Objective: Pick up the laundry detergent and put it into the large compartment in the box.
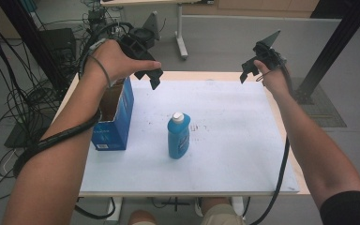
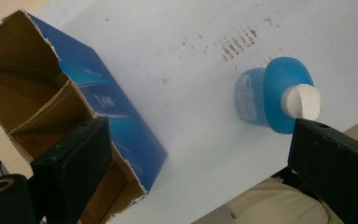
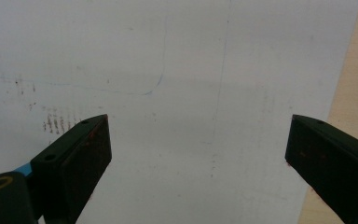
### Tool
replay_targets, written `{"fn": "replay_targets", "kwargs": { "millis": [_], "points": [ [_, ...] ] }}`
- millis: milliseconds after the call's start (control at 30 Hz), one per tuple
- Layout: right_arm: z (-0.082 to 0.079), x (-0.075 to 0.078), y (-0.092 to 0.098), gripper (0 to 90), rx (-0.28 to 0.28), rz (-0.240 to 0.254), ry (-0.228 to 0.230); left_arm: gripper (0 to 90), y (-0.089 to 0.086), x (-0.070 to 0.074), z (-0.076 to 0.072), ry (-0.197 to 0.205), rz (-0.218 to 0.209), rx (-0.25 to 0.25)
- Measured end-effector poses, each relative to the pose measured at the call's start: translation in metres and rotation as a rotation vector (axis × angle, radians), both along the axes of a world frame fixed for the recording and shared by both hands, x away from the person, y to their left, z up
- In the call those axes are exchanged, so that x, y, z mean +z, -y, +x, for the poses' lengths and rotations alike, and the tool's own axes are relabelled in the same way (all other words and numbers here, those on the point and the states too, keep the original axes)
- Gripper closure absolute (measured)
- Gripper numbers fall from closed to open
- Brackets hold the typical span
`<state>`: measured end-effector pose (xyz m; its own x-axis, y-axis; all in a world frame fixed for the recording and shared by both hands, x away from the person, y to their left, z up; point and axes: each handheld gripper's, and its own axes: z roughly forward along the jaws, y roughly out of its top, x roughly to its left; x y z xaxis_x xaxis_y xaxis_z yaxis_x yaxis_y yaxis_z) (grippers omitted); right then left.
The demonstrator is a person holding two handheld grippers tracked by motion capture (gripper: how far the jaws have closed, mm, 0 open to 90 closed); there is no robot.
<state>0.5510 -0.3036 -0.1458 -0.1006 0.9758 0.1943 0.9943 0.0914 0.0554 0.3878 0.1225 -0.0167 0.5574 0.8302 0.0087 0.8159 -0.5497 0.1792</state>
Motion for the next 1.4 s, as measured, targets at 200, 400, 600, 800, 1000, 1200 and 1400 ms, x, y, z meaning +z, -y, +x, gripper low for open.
{"fn": "replay_targets", "kwargs": {
  "millis": [200, 400, 600, 800, 1000, 1200, 1400],
  "points": [
    [-0.0016, 0.0012, -0.0006, 6.7, 0.0, -0.001, 0.003, 7.0, 0.0002, 0.0012, -0.0012, 0.0, 0.003, -0.002],
    [-0.0021, 0.0019, -0.002, 6.7, 0.001, -0.001, 0.004, 6.9, 0.0006, 0.0022, -0.0029, 0.001, 0.006, -0.001],
    [-0.0025, 0.0028, -0.0029, 6.7, 0.004, -0.001, 0.004, 6.9, 0.0, 0.0028, -0.0031, 0.001, 0.004, 0.0],
    [-0.003, 0.0034, -0.0018, 6.7, 0.003, -0.001, 0.005, 7.0, -0.0001, 0.001, -0.0023, -0.002, 0.001, 0.008],
    [-0.0037, 0.0037, 0.0001, 6.7, 0.002, 0.001, 0.007, 7.0, 0.0046, 0.0016, -0.0012, -0.007, 0.007, -0.006],
    [-0.005, 0.0046, 0.0027, 6.7, -0.001, 0.001, 0.009, 7.0, 0.008, 0.0028, -0.0011, -0.008, 0.003, -0.011],
    [-0.0052, 0.0048, 0.0038, 6.7, -0.002, 0.002, 0.01, 7.0, 0.0085, 0.003, -0.0004, -0.012, -0.001, -0.014]
  ]
}}
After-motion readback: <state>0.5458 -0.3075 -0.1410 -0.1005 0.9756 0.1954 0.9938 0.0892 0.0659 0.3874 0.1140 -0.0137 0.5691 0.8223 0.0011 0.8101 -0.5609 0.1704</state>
